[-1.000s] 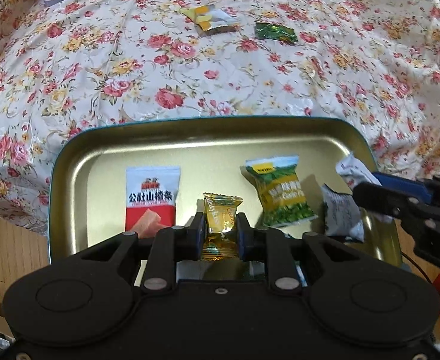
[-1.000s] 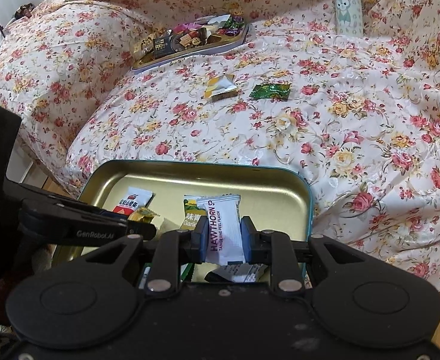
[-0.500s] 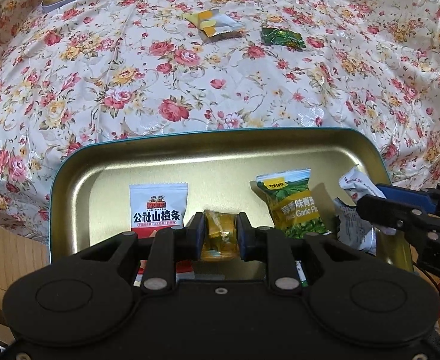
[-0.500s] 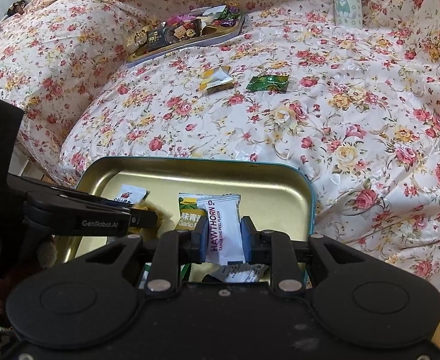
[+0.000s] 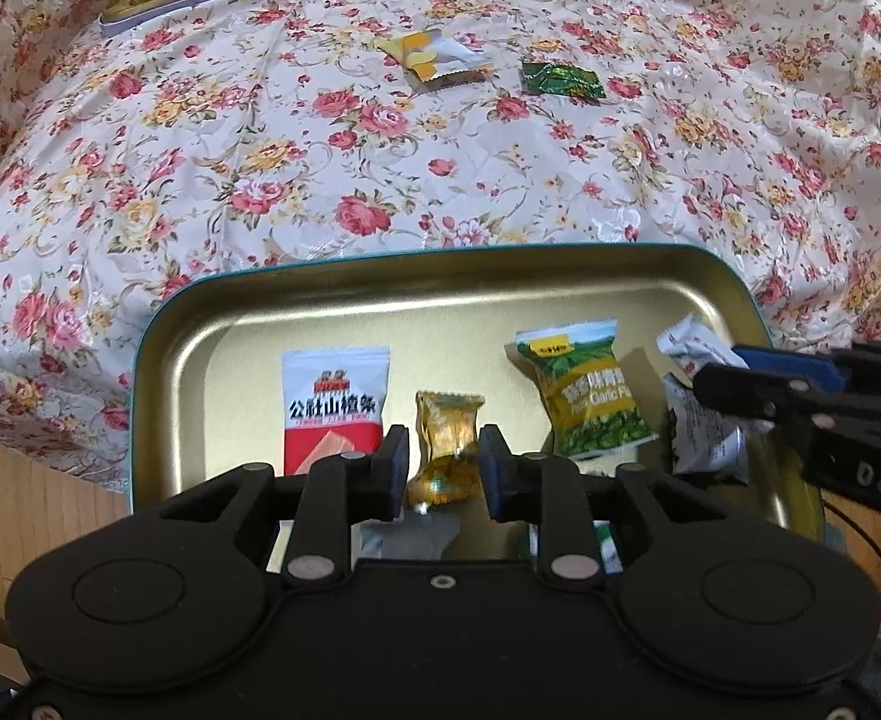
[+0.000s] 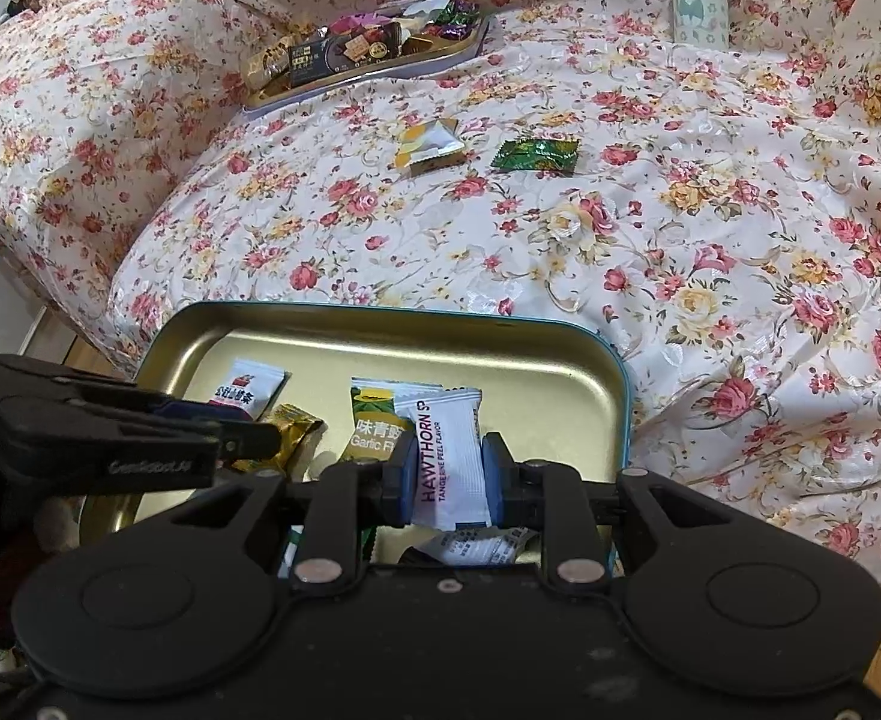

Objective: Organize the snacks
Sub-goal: 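Lower both items into the gold tray and open both tools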

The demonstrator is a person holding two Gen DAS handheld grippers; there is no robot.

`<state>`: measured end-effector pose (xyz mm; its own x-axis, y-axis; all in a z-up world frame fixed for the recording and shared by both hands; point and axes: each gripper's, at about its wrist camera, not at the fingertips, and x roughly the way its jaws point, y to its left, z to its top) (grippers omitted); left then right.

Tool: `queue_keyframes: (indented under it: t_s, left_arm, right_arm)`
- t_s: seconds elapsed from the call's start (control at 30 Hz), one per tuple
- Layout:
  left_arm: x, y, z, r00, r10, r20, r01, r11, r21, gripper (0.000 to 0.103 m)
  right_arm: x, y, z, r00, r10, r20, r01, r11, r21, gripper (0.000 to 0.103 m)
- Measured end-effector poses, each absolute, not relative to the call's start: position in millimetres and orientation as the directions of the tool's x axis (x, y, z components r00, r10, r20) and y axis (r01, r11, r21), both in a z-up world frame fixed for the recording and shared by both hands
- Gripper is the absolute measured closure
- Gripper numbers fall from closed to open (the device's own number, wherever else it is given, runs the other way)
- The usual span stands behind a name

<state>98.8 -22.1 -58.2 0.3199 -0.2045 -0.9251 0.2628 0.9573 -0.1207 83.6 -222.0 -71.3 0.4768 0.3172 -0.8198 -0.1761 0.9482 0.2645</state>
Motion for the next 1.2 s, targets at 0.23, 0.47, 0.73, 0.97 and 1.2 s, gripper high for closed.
queue_keyframes:
  t_s: [0.23, 0.47, 0.73, 0.97, 1.2]
  left_arm:
    - [87.1, -23.9, -52.5, 0.33, -0.2, -0.923, 0.281, 0.954, -0.106, 0.068]
    - [85.2, -24.5, -49.8, 0.341, -0.198, -0.919, 0.282, 0.954, -0.101, 0.068]
    - [85.7, -25.0, -51.7, 0.334, -0.193, -0.923, 0.282, 0.955, -0.097, 0.068]
    - [85.4, -26.0, -51.9, 0.331, -0.194, -0.923, 0.287, 0.953, -0.097, 0.068]
    - [85.4, -25.9, -51.4, 0.333, -0.192, -0.923, 0.288, 0.953, -0.094, 0.068]
  right_arm:
    - [94.5, -215.1, -74.9, 0.467, 0.299, -0.832, -0.188, 0.953, 0.237, 0.079]
    - [98.7, -208.9, -78.0, 0.464, 0.274, -0.842, -0.205, 0.958, 0.199, 0.079]
    - [99.3, -208.8, -79.4, 0.456, 0.273, -0.847, -0.203, 0.959, 0.199, 0.079]
    - [99.5, -207.4, -78.9, 0.451, 0.284, -0.846, -0.208, 0.955, 0.21, 0.078]
    - [95.8, -207.1, -75.5, 0.453, 0.292, -0.842, -0.207, 0.953, 0.22, 0.078]
